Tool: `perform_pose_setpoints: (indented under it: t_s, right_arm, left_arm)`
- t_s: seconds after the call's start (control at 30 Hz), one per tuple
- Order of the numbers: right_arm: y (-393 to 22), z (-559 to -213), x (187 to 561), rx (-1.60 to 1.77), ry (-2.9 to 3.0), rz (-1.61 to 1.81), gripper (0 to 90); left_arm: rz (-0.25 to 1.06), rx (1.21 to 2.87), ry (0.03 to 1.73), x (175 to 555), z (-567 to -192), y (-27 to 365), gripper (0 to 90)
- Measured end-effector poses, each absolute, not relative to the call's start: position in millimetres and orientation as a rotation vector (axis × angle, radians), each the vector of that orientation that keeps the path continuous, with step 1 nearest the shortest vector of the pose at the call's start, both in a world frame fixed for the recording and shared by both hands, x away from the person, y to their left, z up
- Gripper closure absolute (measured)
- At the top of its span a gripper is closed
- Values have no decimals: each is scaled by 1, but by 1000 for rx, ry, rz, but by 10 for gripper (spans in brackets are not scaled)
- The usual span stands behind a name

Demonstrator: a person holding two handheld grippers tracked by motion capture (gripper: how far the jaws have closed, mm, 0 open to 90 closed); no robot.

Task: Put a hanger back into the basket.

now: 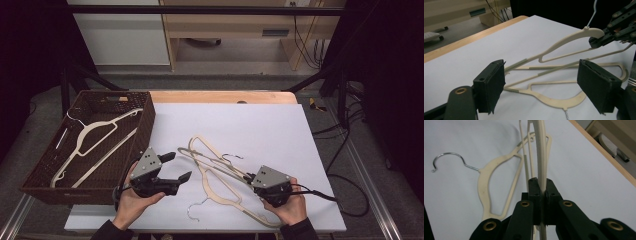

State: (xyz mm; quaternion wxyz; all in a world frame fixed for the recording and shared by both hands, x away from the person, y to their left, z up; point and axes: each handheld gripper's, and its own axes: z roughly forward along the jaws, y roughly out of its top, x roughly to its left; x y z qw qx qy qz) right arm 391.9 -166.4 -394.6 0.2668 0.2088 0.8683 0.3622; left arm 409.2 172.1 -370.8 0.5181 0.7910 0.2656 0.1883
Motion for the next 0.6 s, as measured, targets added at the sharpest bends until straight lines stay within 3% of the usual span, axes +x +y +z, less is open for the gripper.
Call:
perform_pose_setpoints:
  t_s: [0.2, 0.27, 0.6]
  right_arm:
    - [-164, -391, 391, 538, 2398, 1159, 868]
    - [-164, -390, 391, 540, 2406, 1172, 868]
    - [-141, -397, 390, 448, 2562, 1247, 868]
  left_arm:
    - [442, 1944, 541, 410, -375, 169, 329]
    - [479, 1967, 504, 408, -376, 166, 331]
    - [411, 2080, 386, 402, -381, 148, 328]
